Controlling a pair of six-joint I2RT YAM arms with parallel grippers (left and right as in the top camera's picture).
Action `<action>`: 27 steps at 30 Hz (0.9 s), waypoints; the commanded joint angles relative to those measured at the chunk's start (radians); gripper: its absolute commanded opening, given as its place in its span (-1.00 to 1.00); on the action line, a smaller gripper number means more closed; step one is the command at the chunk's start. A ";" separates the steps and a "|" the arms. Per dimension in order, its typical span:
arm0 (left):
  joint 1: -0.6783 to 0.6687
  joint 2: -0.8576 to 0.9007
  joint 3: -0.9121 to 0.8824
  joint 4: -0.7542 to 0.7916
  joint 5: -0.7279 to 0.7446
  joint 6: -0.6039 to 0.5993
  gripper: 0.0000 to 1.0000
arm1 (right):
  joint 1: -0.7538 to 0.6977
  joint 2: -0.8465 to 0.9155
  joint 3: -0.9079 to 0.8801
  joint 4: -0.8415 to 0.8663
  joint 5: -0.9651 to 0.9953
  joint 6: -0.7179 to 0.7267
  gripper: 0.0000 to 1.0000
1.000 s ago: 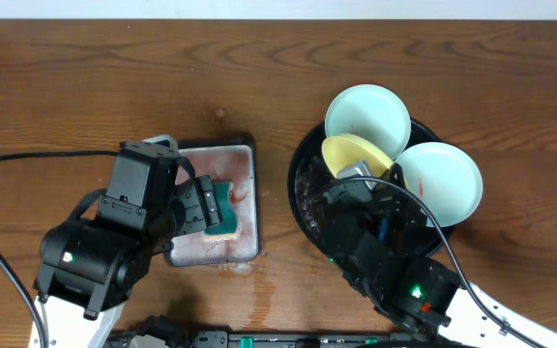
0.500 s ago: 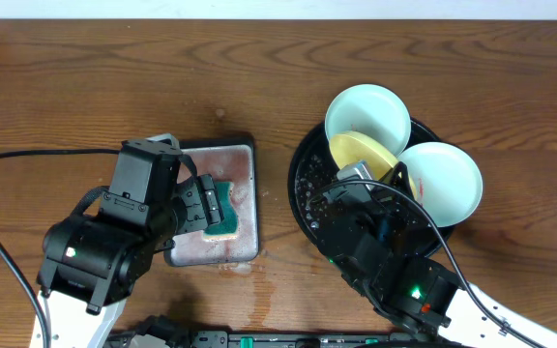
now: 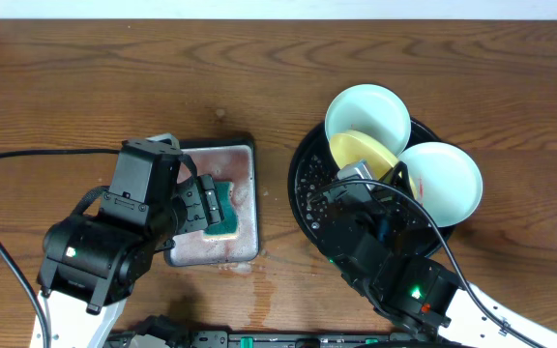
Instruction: Clean dirty plates on tray and stack at the side
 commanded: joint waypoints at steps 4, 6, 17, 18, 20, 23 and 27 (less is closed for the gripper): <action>0.002 0.006 0.006 -0.003 0.000 0.006 0.68 | 0.005 -0.005 0.021 0.005 0.032 0.030 -0.98; 0.002 0.006 0.006 -0.003 -0.001 0.006 0.68 | 0.004 -0.005 0.021 0.006 0.032 0.036 -0.98; 0.002 0.006 0.006 -0.003 -0.001 0.006 0.68 | -0.035 -0.004 0.021 -0.027 -0.012 0.177 -0.98; 0.002 0.006 0.006 -0.003 -0.001 0.006 0.68 | -0.056 -0.005 0.021 -0.054 -0.048 0.233 -0.98; 0.002 0.006 0.006 -0.003 -0.001 0.006 0.69 | -0.125 -0.005 0.021 -0.138 -0.225 0.407 -0.98; 0.002 0.006 0.006 -0.003 -0.001 0.006 0.68 | -0.267 -0.004 0.021 -0.214 -0.661 0.637 -0.98; 0.002 0.006 0.006 -0.003 -0.001 0.006 0.68 | -0.504 -0.013 0.025 -0.204 -1.209 0.661 -0.98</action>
